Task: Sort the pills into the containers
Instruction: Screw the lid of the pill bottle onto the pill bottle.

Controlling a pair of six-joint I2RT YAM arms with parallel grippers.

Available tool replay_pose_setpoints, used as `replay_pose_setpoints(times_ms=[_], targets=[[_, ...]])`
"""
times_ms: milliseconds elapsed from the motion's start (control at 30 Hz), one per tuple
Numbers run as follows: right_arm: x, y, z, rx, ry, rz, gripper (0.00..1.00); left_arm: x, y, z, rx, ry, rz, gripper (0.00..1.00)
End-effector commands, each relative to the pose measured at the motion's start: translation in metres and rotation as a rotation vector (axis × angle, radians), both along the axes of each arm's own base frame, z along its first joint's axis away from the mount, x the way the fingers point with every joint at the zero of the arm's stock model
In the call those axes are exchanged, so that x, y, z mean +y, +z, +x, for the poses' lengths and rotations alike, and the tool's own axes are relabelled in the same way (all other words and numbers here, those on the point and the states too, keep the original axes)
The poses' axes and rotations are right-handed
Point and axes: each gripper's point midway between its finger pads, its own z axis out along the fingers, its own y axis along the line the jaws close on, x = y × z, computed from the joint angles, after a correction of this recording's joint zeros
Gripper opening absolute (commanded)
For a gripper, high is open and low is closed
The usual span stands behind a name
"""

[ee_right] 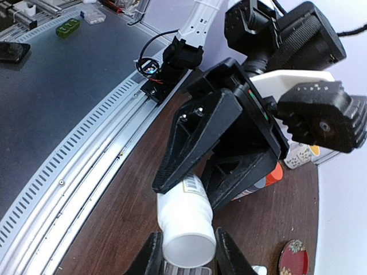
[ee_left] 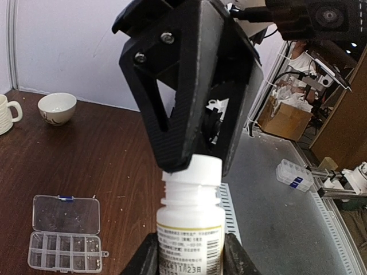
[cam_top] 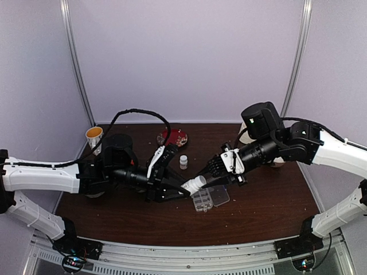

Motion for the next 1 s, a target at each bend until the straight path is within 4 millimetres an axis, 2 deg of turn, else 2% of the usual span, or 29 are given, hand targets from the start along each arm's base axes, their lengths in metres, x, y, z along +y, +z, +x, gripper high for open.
replay_pose_setpoints(times_ms=[0,267,500,633,767,867,967], targets=[[-0.001,-0.015,-0.02,-0.083,0.174,-0.013,0.09,-0.004,0.086,-0.003,-0.107,-0.045,-0.257,0.0],[-0.002,-0.021,-0.022,-0.166,0.268,-0.048,0.06,-0.007,0.092,-0.014,-0.069,-0.14,-0.271,0.0],[0.009,-0.012,-0.018,-0.011,0.177,-0.034,0.1,-0.005,0.09,0.002,-0.143,-0.026,-0.228,0.0],[0.022,-0.005,0.0,0.154,-0.029,0.007,0.09,0.003,0.095,0.012,-0.244,0.057,-0.214,0.0],[0.024,0.009,0.01,0.307,-0.177,0.084,0.09,0.011,0.104,0.023,-0.363,0.138,-0.217,0.0],[0.026,0.019,0.032,0.457,-0.376,0.148,0.04,0.016,0.108,0.028,-0.423,0.178,-0.216,0.0],[0.025,0.017,0.042,0.57,-0.499,0.105,0.02,0.018,0.11,0.034,-0.493,0.209,-0.21,0.0]])
